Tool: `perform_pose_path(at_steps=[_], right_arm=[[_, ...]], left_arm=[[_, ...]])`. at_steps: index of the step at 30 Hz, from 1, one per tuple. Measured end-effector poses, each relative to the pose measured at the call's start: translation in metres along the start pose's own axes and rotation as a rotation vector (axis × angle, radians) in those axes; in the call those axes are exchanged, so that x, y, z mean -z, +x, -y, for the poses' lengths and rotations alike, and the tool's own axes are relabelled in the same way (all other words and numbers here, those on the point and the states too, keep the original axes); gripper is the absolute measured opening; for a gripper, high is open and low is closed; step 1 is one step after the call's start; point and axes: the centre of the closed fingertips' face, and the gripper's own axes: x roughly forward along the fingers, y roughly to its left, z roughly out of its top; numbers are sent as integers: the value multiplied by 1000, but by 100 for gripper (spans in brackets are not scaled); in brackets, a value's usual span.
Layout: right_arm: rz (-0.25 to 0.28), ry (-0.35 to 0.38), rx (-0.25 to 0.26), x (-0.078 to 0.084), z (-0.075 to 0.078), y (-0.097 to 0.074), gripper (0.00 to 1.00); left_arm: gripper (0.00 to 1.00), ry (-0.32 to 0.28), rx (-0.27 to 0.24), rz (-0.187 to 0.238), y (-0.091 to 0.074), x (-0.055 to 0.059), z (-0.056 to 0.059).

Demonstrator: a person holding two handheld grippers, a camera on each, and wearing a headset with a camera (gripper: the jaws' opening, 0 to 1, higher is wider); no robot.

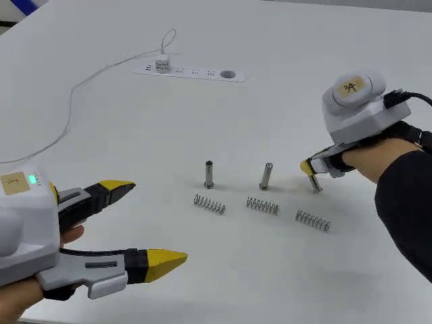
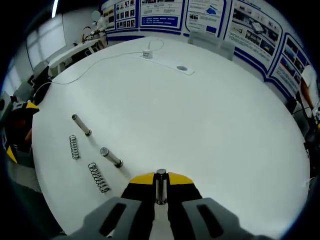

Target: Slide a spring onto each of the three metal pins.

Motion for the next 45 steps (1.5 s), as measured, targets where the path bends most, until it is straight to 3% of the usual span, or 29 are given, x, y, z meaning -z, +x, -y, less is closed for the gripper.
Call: perform_pose_path(at_steps=[17, 31, 39, 45], right_arm=[[99, 59, 12, 13, -1, -16, 9], [101, 48, 3, 16, -1, -19, 10], [115, 50, 10, 19, 0, -30, 12], [98, 13, -31, 29, -10, -35, 12]], left_arm=[[83, 19, 2, 3, -1, -4, 3], [83, 24, 0, 2, -1, -5, 4], [83, 27, -1, 3, -2, -6, 4], [83, 27, 3, 1, -1, -6, 5]])
